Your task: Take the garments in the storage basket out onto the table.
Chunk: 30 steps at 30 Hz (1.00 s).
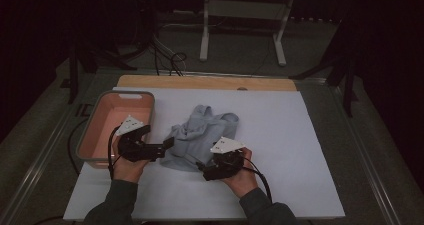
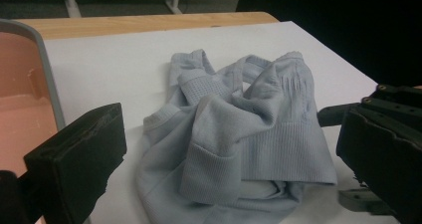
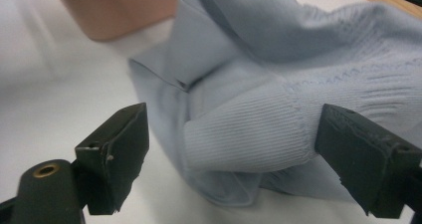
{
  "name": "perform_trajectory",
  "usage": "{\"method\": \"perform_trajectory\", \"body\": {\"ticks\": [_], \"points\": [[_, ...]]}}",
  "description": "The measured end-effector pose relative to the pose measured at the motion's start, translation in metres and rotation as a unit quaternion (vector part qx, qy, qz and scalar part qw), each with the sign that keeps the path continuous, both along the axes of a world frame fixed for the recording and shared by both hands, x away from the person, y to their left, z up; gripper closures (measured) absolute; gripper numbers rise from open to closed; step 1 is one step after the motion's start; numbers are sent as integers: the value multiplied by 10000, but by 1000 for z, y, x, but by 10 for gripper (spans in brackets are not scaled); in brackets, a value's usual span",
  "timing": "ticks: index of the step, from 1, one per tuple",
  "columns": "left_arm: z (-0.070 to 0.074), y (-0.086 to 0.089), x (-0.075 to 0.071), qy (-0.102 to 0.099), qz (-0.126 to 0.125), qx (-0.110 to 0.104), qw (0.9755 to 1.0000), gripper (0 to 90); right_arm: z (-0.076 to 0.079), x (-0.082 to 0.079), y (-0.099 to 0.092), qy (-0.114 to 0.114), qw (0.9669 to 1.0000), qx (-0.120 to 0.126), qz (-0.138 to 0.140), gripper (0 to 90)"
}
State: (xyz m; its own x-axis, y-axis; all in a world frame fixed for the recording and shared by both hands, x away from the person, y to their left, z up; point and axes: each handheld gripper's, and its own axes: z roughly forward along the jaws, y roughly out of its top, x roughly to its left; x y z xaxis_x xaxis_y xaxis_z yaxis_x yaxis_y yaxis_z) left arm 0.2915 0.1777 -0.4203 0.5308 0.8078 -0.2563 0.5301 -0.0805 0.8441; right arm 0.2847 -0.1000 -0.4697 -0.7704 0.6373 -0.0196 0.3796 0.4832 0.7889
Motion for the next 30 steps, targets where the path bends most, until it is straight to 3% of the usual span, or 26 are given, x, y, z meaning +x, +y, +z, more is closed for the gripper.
{"method": "perform_trajectory", "body": {"ticks": [6, 9, 15, 17, 30], "points": [[0, 0, 0, 11, -21, 15, 10000, 6, -3, 5, 5, -85, 9992, -343, -174, 199], [-1, 0, 0, 9, -23, 14, 10000, 6, -4, 7, 7, -151, 9979, -568, -266, 285], [0, 1, 0, 15, -35, 14, 10000, 6, -1, 9, 4, -212, 9962, -742, -393, 700], [0, 1, 0, 33, -50, 14, 10000, 7, 1, 12, -1, -152, 9964, -710, -435, 770], [0, 1, -6, -18, -93, 41, 9999, 7, 29, 8, -41, -269, 9967, -329, -688, 784]]}}
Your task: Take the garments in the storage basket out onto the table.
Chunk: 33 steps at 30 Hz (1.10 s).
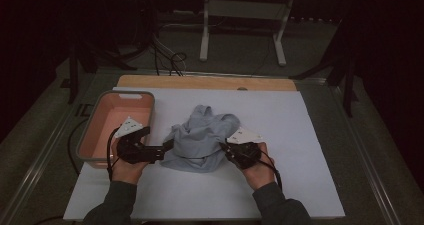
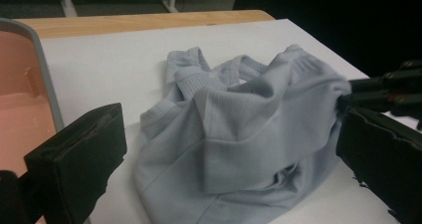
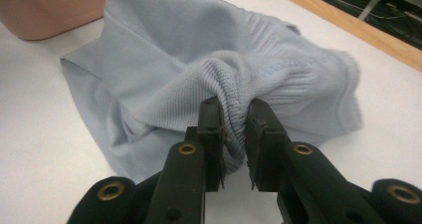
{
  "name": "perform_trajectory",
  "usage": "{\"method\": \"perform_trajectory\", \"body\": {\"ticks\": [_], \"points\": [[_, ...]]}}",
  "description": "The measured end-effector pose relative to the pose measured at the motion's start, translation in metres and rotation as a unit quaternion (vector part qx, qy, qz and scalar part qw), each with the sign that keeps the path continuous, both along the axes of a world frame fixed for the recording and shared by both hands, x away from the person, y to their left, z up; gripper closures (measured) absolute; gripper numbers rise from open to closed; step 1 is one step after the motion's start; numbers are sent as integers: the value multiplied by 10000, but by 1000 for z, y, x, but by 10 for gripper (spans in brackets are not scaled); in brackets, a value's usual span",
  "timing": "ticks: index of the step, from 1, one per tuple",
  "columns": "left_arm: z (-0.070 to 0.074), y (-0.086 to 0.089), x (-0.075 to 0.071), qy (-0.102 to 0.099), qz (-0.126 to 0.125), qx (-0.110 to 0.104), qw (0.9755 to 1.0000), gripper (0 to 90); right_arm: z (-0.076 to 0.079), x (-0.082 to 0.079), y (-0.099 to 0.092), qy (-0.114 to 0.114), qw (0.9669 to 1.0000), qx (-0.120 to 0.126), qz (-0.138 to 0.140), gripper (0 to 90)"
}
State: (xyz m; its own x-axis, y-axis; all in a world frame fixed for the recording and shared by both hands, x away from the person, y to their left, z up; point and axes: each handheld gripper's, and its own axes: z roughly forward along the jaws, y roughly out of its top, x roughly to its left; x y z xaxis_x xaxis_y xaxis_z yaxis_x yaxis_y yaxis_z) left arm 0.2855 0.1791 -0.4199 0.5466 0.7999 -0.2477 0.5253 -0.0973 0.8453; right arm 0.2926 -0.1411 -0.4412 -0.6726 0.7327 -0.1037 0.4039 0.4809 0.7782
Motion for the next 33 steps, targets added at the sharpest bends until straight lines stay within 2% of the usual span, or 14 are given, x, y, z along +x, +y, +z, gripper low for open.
{"method": "perform_trajectory", "body": {"ticks": [4, 9, 14, 18, 20, 22, 26, 31, 33], "points": [[1, 0, -2, -44, -26, 1, 10000, 13, 3, -5, -12, 15, 10000, 45, -50, 775], [2, 2, -5, -107, -35, -43, 9999, 23, -3, -15, -27, 54, 9999, 78, -123, 775], [1, 0, -8, -87, -66, -4, 9999, 24, -5, -21, -44, 32, 9996, -3, -268, 775], [0, -2, -9, -83, -86, 2, 9999, 24, -12, -26, -63, 183, 9989, 5, -424, 748], [0, -3, -10, -81, -111, 8, 9999, 24, -17, -28, -69, 246, 9985, -30, -487, 690], [0, -4, -11, -81, -119, 26, 9999, 24, -22, -30, -73, 223, 9982, -123, -545, 546], [-2, -6, -11, -75, -133, 43, 9999, 23, -24, -31, -74, 129, 9982, -95, -571, 391], [-1, -5, -12, -92, -127, 25, 9999, 22, -13, -33, -65, -153, 9984, 151, -521, 328], [0, -5, -13, -112, -117, 20, 9999, 22, -10, -32, -58, -173, 9989, 182, -403, 330]]}}
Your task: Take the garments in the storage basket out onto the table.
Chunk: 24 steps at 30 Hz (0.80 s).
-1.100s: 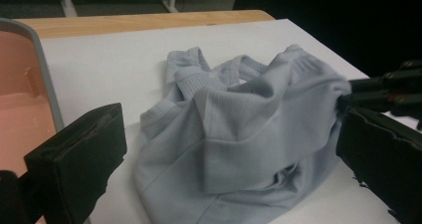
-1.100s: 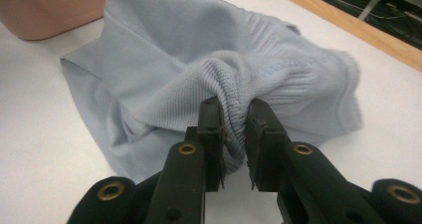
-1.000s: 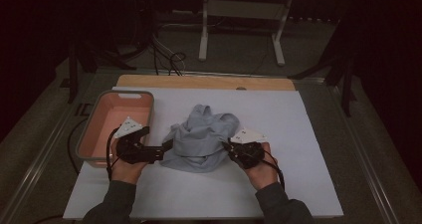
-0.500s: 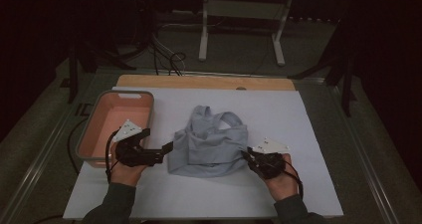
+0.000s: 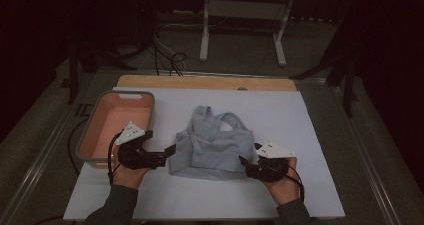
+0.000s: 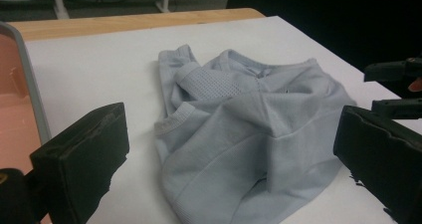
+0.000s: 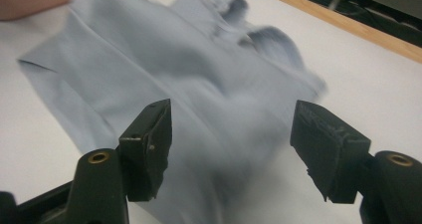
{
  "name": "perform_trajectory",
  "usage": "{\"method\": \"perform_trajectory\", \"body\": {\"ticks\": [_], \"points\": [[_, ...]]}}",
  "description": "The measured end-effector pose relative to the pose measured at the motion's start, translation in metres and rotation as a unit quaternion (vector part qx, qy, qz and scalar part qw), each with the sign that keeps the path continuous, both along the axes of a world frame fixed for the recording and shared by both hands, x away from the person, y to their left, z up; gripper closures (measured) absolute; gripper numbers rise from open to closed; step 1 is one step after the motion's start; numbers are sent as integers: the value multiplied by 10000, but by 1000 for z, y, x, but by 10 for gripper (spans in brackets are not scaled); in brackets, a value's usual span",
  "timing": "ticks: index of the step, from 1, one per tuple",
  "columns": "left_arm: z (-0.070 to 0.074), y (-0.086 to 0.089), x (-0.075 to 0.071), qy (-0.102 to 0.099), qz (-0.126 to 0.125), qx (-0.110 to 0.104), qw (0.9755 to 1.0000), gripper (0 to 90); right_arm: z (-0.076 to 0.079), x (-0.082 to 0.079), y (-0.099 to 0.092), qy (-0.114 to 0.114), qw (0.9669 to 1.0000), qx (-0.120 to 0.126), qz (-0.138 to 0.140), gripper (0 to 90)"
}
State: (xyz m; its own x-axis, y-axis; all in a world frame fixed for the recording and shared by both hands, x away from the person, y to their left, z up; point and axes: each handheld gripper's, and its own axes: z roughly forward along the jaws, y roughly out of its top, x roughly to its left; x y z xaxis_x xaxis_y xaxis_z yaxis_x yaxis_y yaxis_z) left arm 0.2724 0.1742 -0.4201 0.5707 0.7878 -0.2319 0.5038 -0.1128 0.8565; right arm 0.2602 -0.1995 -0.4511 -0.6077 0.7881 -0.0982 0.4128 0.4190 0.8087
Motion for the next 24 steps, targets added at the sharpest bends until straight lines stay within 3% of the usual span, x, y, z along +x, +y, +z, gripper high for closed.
{"method": "perform_trajectory", "body": {"ticks": [4, 7, 9, 11, 13, 20, 22, 24], "points": [[1, 2, -2, -13, 8, -18, 10000, 22, -8, 7, 11, 65, 9996, -258, 116, 380], [1, 2, -3, -15, 2, -38, 10000, 23, -21, 14, 14, 272, 9987, -426, 106, 531], [1, 2, -4, -16, 3, -35, 10000, 24, -27, 15, 13, 377, 9975, -596, 100, 692], [0, 1, -4, -14, -21, -23, 10000, 24, -29, 15, 10, 433, 9970, -628, 109, 834], [0, 0, -5, -19, -38, -22, 10000, 24, -27, 14, 6, 455, 9971, -605, 90, 898], [-3, -4, -7, -19, -93, 25, 10000, 27, -18, 7, -6, 395, 9987, -337, -18, 882], [-3, -5, -8, -22, -99, 34, 9999, 27, -18, 6, -6, 451, 9988, -180, 65, 668], [-4, -5, -8, -52, -103, 49, 9999, 26, -20, 3, -4, 448, 9988, -192, 45, 482]]}}
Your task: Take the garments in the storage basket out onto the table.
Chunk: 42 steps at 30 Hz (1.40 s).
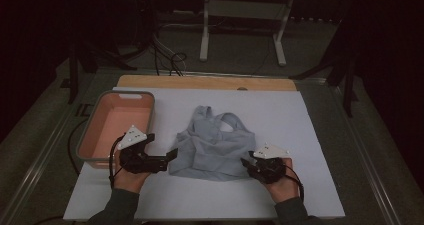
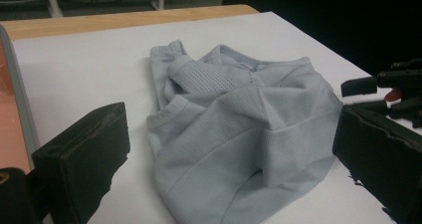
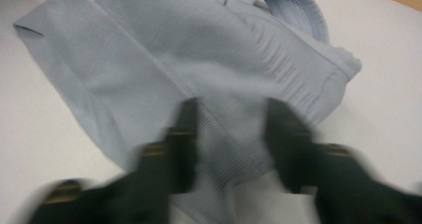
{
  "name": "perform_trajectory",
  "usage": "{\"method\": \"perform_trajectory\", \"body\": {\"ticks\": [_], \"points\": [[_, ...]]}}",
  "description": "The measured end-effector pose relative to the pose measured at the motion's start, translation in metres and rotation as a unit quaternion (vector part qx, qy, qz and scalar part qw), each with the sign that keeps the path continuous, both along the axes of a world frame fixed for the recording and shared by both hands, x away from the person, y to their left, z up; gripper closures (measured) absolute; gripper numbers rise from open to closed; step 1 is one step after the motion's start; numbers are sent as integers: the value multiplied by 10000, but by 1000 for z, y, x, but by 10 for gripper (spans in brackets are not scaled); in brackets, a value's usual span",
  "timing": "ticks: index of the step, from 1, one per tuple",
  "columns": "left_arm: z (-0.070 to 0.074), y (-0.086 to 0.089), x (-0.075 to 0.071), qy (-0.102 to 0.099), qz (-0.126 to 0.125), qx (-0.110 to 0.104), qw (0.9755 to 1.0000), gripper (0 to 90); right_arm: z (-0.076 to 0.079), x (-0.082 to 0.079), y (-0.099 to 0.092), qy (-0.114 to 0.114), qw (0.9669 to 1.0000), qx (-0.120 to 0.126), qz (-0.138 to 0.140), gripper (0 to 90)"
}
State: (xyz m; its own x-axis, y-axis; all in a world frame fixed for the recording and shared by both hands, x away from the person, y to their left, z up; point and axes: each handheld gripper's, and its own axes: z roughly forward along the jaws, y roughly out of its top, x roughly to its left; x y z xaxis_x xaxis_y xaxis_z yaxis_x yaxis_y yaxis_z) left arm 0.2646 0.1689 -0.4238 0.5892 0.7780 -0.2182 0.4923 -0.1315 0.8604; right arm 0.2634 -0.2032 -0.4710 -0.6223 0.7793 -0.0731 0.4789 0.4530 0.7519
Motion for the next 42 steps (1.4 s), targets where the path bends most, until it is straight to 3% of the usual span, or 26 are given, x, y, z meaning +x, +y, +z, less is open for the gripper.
{"method": "perform_trajectory", "body": {"ticks": [3, 5, 7, 11, 14, 19, 25, 32, 37, 42], "points": [[-1, 1, 0, -16, 20, -36, 10000, 24, -6, -1, 6, 82, 9998, -129, 98, 348], [-2, 0, -2, -24, 21, -8, 10000, 23, -10, 0, 10, 189, 9995, -237, 94, 331], [-2, 0, -2, -50, 4, -45, 10000, 23, -16, 4, 12, 286, 9992, -272, 107, 392], [-3, -1, -2, -86, -89, -87, 9999, 20, -23, 8, 14, 478, 9980, -401, 120, 723], [-6, -1, -1, -57, -104, -103, 9999, 16, -24, 10, 13, 588, 9975, -382, 126, 861], [-5, -2, -3, -128, -107, -126, 9998, 16, -16, 6, 3, 419, 9985, -347, 70, 878], [-7, -2, -4, -109, -112, -134, 9998, 17, -2, 3, -20, 302, 9992, 7, -254, 878], [-12, -6, -5, -86, -182, -83, 9998, 24, 2, 5, -43, 280, 9978, 169, -569, 879], [-17, -11, -5, -68, -257, -1, 9996, 34, 2, 7, -54, 164, 9965, 109, -815, 880], [-25, -21, -4, -48, -348, 84, 9993, 44, 1, 7, -58, 238, 9962, 178, -816, 879]]}}
